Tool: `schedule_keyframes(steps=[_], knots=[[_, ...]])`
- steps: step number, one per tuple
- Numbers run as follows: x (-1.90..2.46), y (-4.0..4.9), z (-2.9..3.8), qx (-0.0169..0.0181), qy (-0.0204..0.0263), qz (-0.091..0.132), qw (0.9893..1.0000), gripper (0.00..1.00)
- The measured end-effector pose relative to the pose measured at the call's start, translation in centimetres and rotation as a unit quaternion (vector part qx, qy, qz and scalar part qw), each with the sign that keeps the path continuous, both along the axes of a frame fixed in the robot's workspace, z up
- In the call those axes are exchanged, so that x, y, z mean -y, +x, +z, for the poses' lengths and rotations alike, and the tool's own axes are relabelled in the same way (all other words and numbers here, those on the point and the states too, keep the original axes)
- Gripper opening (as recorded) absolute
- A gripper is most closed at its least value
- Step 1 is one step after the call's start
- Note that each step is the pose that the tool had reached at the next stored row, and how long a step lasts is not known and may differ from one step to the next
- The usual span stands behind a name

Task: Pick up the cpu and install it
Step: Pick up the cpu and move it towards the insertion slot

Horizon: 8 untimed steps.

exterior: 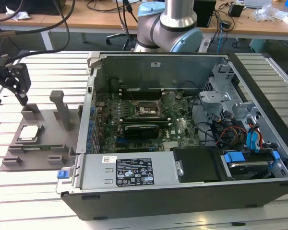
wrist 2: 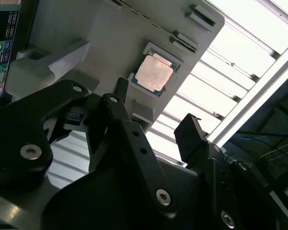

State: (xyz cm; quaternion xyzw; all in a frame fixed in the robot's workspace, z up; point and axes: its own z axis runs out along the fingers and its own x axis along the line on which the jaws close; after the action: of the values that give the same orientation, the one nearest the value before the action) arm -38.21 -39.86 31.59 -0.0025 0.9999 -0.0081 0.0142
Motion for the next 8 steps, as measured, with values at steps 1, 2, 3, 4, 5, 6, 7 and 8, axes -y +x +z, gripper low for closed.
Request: schedule_keyframes(steps=[1,2,3,4,5,6,7,8], knots=[[0.00,0.00,-0.06,0.0000,0.0000,0.000,1.0000,0.66],[0.00,0.00,-0.10,0.0000,0.0000,0.000,1.0000,0.66],[0.00,0.00,-0.15,0.0000,0.0000,0.000,1.0000,0.66],[0.00,0.00,-0.23,0.0000,0.0000,0.000,1.0000,0.66],[0.00,0.00,-0.27,0.0000,0.0000,0.000,1.0000,0.66],[0.00,0.00,-0.29,-0.0001,-0.0001,0.000,1.0000,0.66],[0.00,0.00,-0.32,-0.0001,-0.0001,0.000,1.0000,0.66],[0.00,0.00,-0.37,0.0000,-0.0001,0.000,1.0000,0.66]])
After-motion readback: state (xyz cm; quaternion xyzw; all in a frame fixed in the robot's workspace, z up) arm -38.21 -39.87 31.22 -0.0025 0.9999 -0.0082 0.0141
